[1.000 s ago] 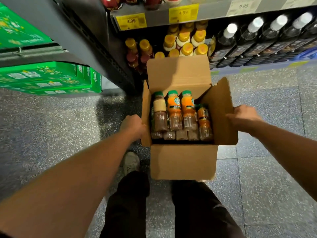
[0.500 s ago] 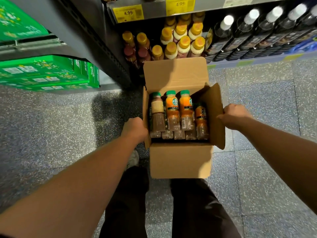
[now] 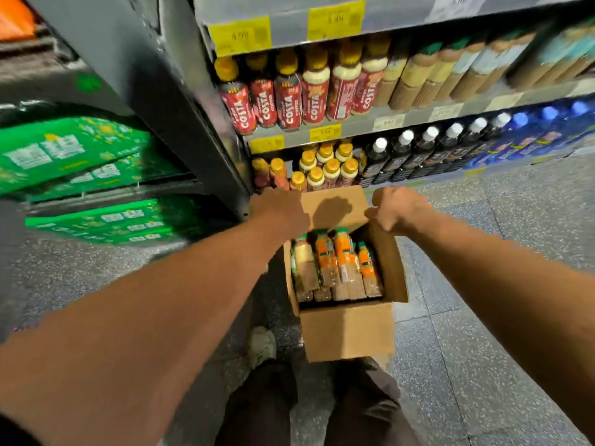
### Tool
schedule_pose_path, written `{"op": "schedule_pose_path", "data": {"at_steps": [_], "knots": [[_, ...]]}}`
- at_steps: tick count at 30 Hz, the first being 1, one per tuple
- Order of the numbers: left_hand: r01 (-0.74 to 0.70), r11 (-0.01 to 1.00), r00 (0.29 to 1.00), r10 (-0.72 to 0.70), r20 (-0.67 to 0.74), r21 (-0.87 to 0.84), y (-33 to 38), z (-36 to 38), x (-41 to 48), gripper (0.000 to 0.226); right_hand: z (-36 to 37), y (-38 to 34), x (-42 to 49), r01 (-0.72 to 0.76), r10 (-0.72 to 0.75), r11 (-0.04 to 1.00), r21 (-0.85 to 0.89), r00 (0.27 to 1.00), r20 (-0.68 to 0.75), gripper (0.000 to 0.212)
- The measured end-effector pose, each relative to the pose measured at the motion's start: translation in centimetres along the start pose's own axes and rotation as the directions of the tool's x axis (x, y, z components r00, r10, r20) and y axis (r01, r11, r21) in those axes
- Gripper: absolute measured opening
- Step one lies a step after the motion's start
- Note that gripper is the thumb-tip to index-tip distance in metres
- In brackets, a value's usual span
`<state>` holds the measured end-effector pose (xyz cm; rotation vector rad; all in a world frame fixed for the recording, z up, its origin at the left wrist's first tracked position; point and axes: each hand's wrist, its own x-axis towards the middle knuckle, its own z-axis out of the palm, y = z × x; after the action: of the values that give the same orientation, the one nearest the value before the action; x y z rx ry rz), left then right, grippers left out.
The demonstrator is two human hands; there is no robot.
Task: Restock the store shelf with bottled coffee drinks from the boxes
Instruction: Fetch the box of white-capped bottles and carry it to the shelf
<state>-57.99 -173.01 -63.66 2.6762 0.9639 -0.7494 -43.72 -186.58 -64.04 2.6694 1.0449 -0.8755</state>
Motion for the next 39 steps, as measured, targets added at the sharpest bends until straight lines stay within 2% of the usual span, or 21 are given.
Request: {"op": "schedule_pose_path", "data": {"at_steps": [3, 6, 10, 12, 15, 19, 21, 25, 31, 35, 39], "knots": [[-0.015, 0.999, 0.995, 0.018, -0.095, 0.035, -1.5, -4.7, -2.1, 0.042, -3.9, -2.2, -1.9, 0.032, -0.035, 0.999, -0.036, 0.995, -0.089, 0.024], [0.058, 0.998, 0.987, -0.056, -0.15, 0.005, -3.1, -8.5, -4.9, 0.036, -7.4, -4.4, -4.0, 0.103, -0.113, 0.991, -0.081, 0.985, -0.133, 0.033], [0.14, 0.987, 0.954, -0.154, -0.256, -0.073, -4.1, -11.0, -9.5, 0.037, -10.8, -6.6, -7.4, 0.205, -0.243, 0.959, -0.196, 0.95, -0.196, 0.022], [0.166, 0.981, 0.938, -0.19, -0.289, -0.105, -4.2, -11.3, -12.3, 0.039, -11.7, -7.7, -9.7, 0.235, -0.279, 0.944, -0.234, 0.943, -0.18, 0.019], [0.211, 0.973, 0.936, -0.229, -0.267, -0.094, -4.4, -11.9, -16.6, 0.043, -12.6, -9.3, -12.8, 0.258, -0.315, 0.913, -0.317, 0.938, -0.145, 0.013], [0.274, 0.947, 0.904, -0.313, -0.289, -0.169, -7.1, -12.6, -21.9, 0.035, -13.8, -13.3, -16.1, 0.335, -0.409, 0.868, -0.367, 0.901, -0.143, 0.017], [0.318, 0.929, 0.883, -0.363, -0.297, -0.19, -9.3, -12.5, -24.7, 0.035, -14.1, -16.4, -18.1, 0.382, -0.468, 0.842, -0.381, 0.868, -0.166, 0.016], [0.405, 0.881, 0.833, -0.466, -0.298, -0.244, -14.7, -11.9, -30.4, 0.041, -13.7, -23.4, -21.8, 0.486, -0.591, 0.755, -0.439, 0.795, -0.137, 0.03], [0.493, 0.813, 0.745, -0.578, -0.333, -0.31, -25.0, -10.7, -39.5, 0.04, -12.5, -35.8, -28.3, 0.584, -0.713, 0.654, -0.481, 0.689, -0.133, 0.018], [0.549, 0.779, 0.71, -0.626, -0.322, -0.304, -32.8, -9.6, -45.7, 0.037, -10.7, -45.0, -33.1, 0.625, -0.764, 0.608, -0.489, 0.627, -0.15, 0.031], [0.596, 0.738, 0.674, -0.674, -0.303, -0.317, -40.6, -8.7, -51.0, 0.038, -8.5, -53.6, -37.1, 0.681, -0.81, 0.572, -0.458, 0.558, -0.183, 0.035]]}}
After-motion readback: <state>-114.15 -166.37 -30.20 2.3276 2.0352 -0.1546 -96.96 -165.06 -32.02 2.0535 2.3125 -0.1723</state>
